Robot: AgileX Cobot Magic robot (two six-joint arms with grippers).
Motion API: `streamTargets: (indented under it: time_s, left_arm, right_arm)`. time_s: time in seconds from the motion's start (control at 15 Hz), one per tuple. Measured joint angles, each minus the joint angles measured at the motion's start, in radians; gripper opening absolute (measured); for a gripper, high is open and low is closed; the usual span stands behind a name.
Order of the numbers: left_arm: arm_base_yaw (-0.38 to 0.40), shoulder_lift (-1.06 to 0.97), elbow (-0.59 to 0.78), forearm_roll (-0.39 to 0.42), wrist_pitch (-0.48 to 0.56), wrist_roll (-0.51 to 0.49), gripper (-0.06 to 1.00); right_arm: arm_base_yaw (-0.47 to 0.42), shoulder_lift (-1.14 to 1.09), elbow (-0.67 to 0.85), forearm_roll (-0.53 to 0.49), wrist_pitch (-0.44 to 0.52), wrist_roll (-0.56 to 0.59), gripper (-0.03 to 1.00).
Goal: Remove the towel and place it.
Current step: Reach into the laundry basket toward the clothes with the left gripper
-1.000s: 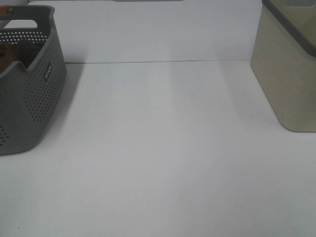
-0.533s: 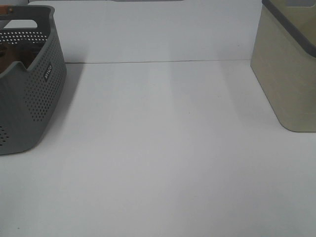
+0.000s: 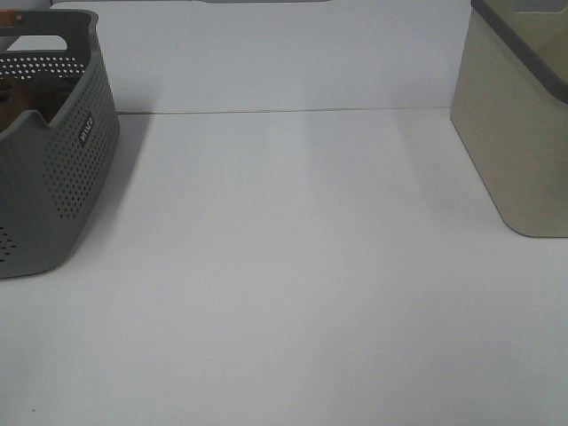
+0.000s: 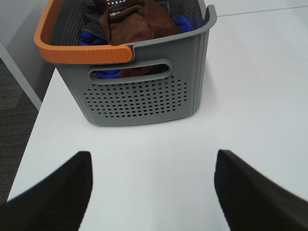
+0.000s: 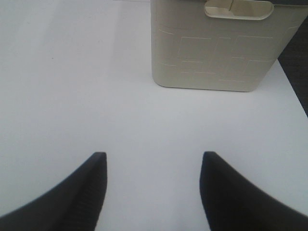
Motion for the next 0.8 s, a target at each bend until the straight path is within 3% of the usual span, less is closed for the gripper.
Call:
streamTargets:
  time_s: [0.8]
  left_arm:
    - [0.000, 0.000, 0.000, 0.000, 0.000, 0.000, 0.68]
  right_arm:
    - [0.000, 0.000, 0.000, 0.000, 0.000, 0.000, 0.55]
